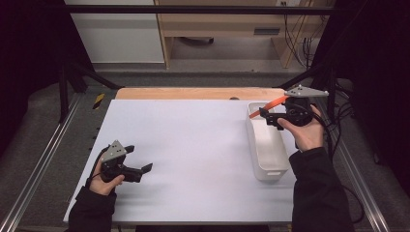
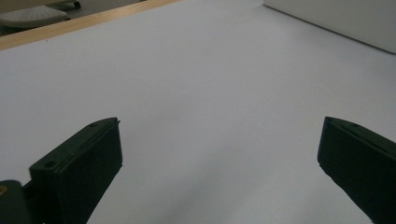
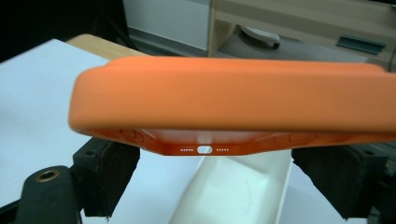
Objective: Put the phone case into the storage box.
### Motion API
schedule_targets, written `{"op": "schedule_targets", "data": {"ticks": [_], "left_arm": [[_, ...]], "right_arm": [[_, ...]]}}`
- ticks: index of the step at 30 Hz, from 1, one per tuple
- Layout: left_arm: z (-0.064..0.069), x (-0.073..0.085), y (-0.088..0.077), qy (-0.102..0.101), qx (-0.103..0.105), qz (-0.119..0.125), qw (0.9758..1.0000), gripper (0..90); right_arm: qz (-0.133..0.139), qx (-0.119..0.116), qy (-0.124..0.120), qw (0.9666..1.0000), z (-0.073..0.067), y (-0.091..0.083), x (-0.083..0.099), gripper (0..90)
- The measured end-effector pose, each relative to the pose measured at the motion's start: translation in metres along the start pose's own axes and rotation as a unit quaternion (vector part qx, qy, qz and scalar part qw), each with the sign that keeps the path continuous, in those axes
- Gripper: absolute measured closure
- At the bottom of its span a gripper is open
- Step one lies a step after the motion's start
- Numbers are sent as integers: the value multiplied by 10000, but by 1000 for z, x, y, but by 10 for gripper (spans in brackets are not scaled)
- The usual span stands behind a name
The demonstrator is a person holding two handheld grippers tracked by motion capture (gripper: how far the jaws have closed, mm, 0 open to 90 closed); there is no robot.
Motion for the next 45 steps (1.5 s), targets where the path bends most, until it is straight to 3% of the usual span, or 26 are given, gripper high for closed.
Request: {"op": "schedule_targets", "data": {"ticks": [8, 18, 25, 45], "left_arm": [[1, 1, 2, 32, 15, -43, 10000, 0], [2, 3, 5, 79, 15, -101, 9999, 0], [3, 4, 6, 104, 52, -161, 9998, 0], [4, 6, 8, 160, 46, -227, 9996, 0]], "right_arm": [[-237, 300, 173, 9991, 12, 17, 3, 159], [-446, 486, 243, 9975, 18, 32, 3, 158], [-664, 678, 249, 9952, 23, 50, 6, 158], [-985, 985, 678, 9879, 31, 80, 17, 154]]}}
Point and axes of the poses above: each handheld gripper's, and its own axes: y roughly forward along the jaws, x roughly out of its underside, z roughly to its right, the point moved 6 cm from there along y, roughly forward along the jaws, and after that the axes turned 12 degrees about -y, right-handed, at the moved point
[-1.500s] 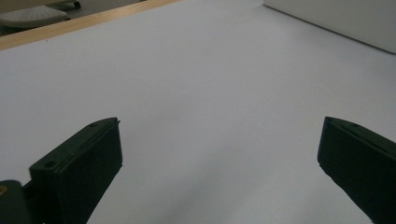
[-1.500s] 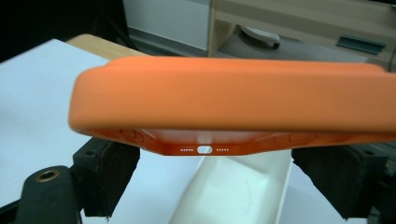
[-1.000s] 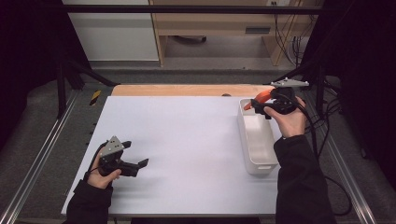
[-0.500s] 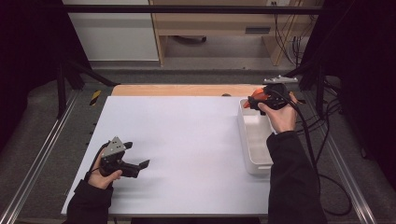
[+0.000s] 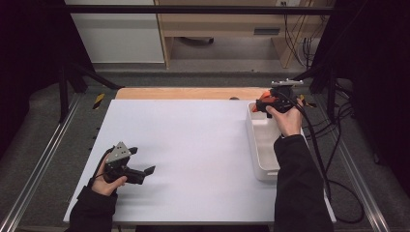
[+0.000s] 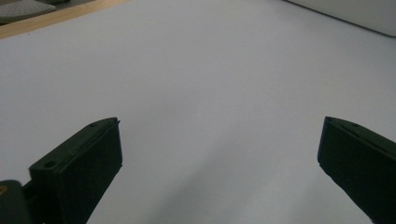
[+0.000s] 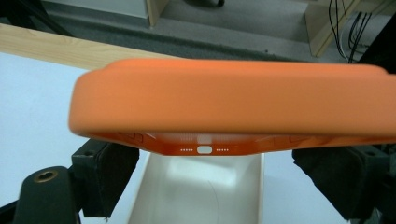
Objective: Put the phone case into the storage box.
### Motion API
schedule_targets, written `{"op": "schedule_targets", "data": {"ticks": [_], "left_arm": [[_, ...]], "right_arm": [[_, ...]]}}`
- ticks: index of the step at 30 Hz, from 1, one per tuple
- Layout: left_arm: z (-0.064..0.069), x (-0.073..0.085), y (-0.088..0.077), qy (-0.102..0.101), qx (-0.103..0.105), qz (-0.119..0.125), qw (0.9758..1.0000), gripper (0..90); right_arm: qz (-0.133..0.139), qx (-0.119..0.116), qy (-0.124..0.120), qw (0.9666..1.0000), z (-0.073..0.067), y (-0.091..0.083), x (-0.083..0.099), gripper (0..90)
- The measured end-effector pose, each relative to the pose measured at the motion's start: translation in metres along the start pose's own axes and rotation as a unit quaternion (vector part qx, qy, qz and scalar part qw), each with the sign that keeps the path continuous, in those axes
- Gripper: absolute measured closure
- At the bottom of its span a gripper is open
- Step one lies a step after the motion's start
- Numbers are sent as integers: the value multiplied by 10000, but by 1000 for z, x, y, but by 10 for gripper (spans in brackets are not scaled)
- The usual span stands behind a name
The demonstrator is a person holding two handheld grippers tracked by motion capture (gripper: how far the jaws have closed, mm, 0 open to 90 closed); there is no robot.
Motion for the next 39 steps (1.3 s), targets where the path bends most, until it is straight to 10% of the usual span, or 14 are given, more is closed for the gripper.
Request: {"op": "schedule_targets", "data": {"ticks": [39], "left_arm": [[3, 5, 6, 127, 22, -185, 9997, 0]], "right_arm": [[-817, 108, 202, 9964, -7, 62, 20, 151]]}}
Point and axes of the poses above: each handheld gripper's, and its own axes: y roughly forward along the jaws, x roughly out of its underside, z roughly to its right, the point moved 6 cm from there along y, roughly forward along the jaws, and after that the axes turned 12 degrees about -y, right-handed, at the moved point
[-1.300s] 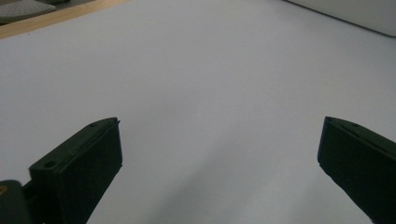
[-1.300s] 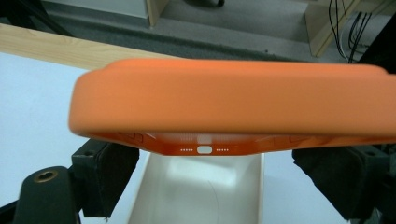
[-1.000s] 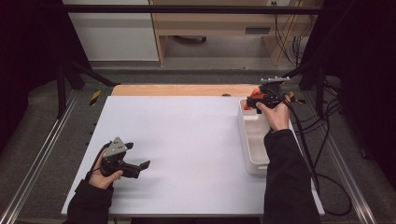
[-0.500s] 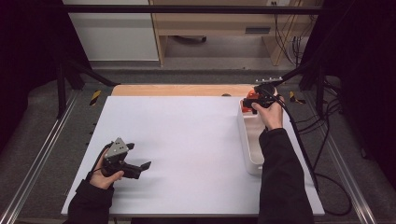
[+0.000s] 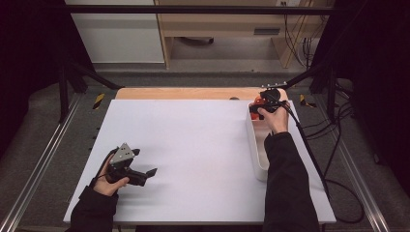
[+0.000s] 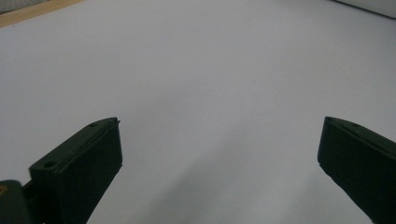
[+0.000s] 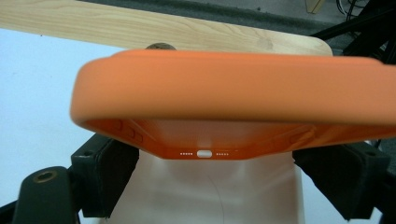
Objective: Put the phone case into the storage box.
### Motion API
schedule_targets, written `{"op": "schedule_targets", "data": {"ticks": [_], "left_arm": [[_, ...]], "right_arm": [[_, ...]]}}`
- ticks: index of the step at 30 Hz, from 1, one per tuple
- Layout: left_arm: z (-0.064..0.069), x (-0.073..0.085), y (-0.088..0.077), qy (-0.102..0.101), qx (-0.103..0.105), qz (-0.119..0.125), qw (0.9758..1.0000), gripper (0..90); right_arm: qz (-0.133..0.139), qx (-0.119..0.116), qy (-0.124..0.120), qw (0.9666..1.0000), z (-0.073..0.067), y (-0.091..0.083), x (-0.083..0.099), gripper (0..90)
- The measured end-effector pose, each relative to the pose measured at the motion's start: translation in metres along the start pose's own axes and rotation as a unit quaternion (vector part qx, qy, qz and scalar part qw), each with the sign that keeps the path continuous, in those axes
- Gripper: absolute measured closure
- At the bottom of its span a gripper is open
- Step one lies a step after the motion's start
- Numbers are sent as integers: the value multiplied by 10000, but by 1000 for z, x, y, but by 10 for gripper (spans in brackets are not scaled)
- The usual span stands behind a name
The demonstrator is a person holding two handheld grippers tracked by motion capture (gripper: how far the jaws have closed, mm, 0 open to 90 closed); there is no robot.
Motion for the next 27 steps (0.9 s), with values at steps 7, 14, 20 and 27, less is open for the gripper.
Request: {"op": "schedule_targets", "data": {"ticks": [7, 14, 20, 27], "left_arm": [[0, 0, 0, 7, 11, -12, 10000, 0], [0, 1, 1, 30, 10, -36, 10000, 0], [1, 2, 2, 52, 17, -63, 10000, 0], [1, 2, 2, 54, 23, -75, 10000, 0]], "right_arm": [[-45, -13, 43, 10000, -1, 7, 3, 151], [-65, -33, 4, 10000, -4, 9, 4, 150], [-62, -37, 4, 10000, -4, 9, 5, 147], [21, -18, -35, 10000, -1, 6, 4, 56]]}}
Point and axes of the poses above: each handheld gripper's, and its own axes: y roughly forward along the jaws, x roughly out of its underside, z roughly to its right, the point moved 6 cm from there along y, roughly forward along the jaws, and after that the axes turned 12 degrees about -y, right-handed, at the moved point
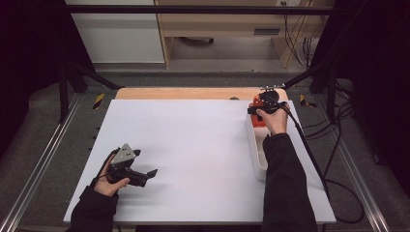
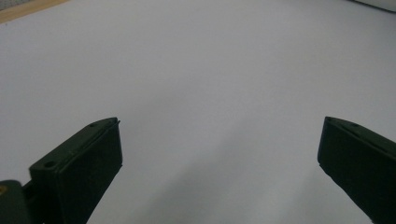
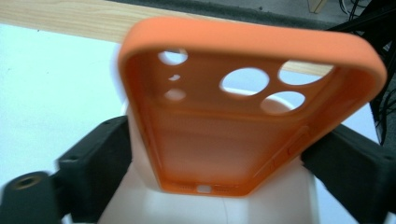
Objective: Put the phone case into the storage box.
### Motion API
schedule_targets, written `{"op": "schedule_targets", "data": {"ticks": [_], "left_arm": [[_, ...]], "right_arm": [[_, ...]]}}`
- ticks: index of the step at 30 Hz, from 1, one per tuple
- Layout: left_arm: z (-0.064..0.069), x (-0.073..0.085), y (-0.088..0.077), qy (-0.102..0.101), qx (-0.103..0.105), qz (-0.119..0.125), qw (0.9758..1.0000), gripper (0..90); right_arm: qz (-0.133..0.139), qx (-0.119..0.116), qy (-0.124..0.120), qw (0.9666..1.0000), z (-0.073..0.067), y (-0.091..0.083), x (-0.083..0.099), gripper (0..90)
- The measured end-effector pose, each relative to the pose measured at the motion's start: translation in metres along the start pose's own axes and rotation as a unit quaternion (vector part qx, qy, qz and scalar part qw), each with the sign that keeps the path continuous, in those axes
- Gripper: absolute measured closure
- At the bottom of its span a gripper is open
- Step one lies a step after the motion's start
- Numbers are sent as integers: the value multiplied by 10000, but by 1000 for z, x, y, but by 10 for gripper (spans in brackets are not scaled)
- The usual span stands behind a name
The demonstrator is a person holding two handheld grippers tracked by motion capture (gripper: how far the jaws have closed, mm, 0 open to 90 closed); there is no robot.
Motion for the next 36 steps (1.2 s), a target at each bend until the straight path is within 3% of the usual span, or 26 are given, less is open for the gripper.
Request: {"op": "schedule_targets", "data": {"ticks": [8, 16, 22, 25, 31, 32, 36], "left_arm": [[1, 0, 1, 21, 21, -18, 10000, 0], [1, 0, 0, -18, 15, -8, 10000, 0], [-1, 0, 0, -232, 18, -66, 9997, 0], [0, 0, -1, -226, 9, -80, 9997, 0], [0, -2, -2, -199, -23, 2, 9998, 0], [0, -2, -2, -207, -23, 23, 9998, 0], [0, -3, -3, -221, -34, 79, 9997, 0]], "right_arm": [[133, -221, -160, 9995, -1, -7, -1, 4], [304, -199, -184, 9992, 1, -17, -3, 4], [534, -275, -275, 9978, 0, -34, -3, 4], [641, -325, -327, 9969, -2, -41, -3, 4], [1068, -631, -487, 9911, -13, -68, -1, 4], [1276, -745, -556, 9875, -17, -80, 0, 5], [1587, -964, -682, 9802, -26, -97, 4, 5]]}}
Point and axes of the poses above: each handheld gripper's, and its own axes: y roughly forward along the jaws, x roughly out of its underside, z roughly to its right, the point moved 6 cm from there along y, roughly forward along the jaws, and after that the axes turned 12 degrees about -y, right-handed, at the moved point
